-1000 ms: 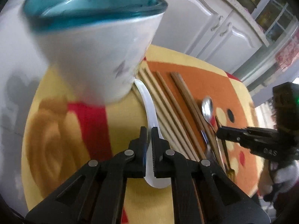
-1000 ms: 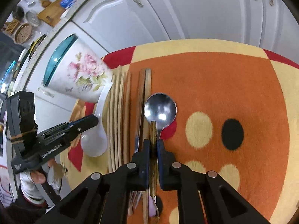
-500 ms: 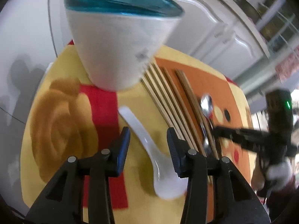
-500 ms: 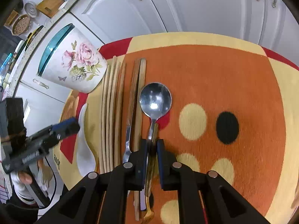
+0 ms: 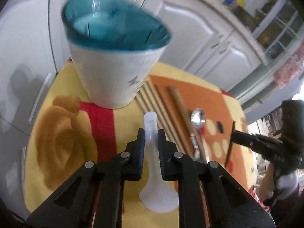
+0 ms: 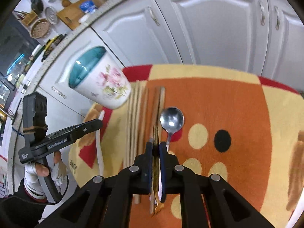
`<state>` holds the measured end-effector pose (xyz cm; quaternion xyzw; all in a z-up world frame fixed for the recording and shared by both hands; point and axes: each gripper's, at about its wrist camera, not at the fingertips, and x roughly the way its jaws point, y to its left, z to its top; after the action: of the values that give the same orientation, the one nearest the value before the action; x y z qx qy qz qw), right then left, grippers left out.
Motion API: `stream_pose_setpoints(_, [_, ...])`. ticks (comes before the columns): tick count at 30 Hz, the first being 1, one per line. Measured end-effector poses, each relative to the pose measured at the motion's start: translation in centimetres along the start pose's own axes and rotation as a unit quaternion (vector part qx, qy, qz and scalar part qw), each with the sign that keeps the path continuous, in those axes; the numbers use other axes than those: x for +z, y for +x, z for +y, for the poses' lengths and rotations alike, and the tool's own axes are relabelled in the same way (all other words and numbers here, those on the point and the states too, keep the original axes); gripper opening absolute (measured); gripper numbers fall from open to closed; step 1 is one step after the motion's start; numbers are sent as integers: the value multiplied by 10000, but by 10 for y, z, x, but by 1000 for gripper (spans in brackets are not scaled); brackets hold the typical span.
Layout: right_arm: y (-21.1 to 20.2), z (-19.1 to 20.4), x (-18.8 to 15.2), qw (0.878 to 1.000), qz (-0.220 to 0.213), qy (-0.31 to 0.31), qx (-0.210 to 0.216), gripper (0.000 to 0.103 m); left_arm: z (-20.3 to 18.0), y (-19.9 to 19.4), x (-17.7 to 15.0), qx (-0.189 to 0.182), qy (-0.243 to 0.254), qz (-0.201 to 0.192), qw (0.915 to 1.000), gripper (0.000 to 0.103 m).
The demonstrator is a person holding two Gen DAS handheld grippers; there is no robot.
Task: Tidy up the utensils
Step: 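Lift the white spoon with the left gripper while the right gripper grasps the gold chopstick, then carry both utensils over the teal-topped holder and release them inside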
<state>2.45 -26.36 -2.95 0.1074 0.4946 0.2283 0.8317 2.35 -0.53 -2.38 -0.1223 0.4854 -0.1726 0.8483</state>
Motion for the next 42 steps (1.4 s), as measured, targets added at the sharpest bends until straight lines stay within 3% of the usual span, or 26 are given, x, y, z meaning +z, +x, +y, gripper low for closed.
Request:
stream_pose_setpoints(13, [-45,44,15,9972,-566,-464,180,6,-6,-84,-2,-276,213,-671,9971,11])
stream_pose_setpoints(17, [-54,61,31,9950,-738,-541,402,6,-7,-111,14,-300,230,-1062,9936,11])
stream_pose_setpoints(24, [-70,99,89,9871,-1219,-722,744,6,-5,-145,73,88,347,-1984,9795,11])
stream_pose_setpoints(29, [-66,131,141,9806,-1551,-912,775,6,4,-129,114,633,360,-2403,9680,11])
stream_pose_setpoints(33, [-35,143,171,9807,-1520,-1047,642,6,14,-104,129,892,319,-2456,9647,11])
stream_pose_setpoints(37, [12,147,190,9843,-1250,-1164,446,6,21,-79,130,1218,412,-2422,9617,11])
stream_pose_setpoints(42, [63,141,198,9898,-737,-1160,371,6,28,-50,121,1362,480,-2189,9650,11])
